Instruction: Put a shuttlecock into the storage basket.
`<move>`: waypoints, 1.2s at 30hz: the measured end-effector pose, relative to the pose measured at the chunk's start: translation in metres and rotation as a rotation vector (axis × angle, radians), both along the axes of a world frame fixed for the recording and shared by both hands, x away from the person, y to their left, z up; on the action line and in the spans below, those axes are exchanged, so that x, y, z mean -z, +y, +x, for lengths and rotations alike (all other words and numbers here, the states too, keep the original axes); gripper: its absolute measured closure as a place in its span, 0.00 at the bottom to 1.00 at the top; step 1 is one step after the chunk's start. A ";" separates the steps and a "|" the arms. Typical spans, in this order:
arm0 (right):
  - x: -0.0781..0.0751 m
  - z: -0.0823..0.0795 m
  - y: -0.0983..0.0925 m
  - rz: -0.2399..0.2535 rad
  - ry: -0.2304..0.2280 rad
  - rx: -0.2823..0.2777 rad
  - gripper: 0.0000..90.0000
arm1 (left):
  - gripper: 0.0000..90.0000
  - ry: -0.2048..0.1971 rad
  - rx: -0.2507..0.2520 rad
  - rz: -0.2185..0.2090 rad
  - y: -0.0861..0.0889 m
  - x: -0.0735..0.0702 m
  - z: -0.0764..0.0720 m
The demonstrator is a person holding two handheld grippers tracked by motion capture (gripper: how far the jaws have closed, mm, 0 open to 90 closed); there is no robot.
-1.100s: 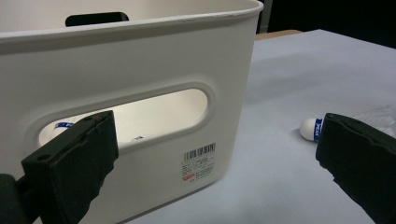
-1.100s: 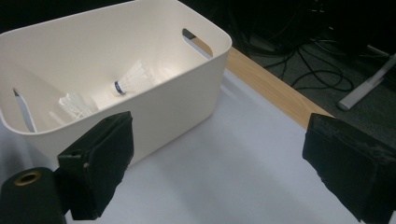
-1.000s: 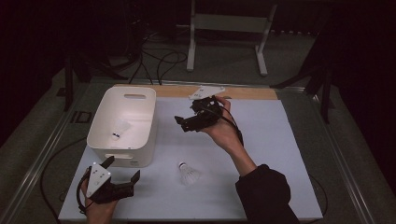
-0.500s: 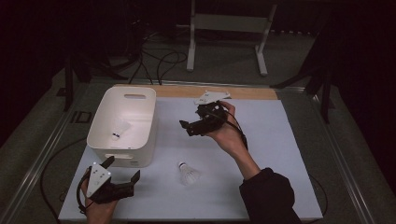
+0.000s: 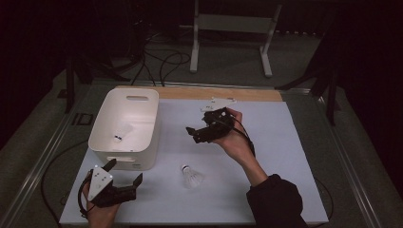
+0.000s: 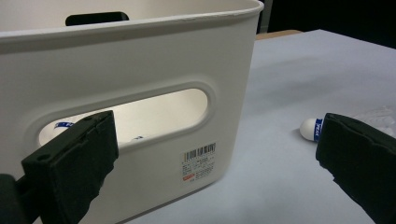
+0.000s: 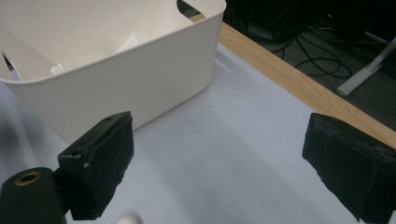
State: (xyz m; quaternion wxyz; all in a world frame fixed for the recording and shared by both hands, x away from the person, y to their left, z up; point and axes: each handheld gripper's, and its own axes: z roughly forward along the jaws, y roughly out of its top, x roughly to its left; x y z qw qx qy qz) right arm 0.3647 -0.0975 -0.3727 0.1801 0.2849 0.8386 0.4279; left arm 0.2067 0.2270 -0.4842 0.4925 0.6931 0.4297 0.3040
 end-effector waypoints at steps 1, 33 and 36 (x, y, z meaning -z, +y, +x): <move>0.000 0.000 0.000 0.000 0.000 0.000 0.10 | 0.00 0.000 0.000 0.000 0.000 0.000 0.000; 0.014 -0.014 -0.006 -0.001 0.010 -0.019 0.10 | 0.00 0.001 -0.002 -0.001 0.000 0.000 0.000; 0.015 -0.015 -0.007 -0.001 0.009 -0.020 0.10 | 0.00 0.002 -0.001 0.001 0.000 0.000 0.000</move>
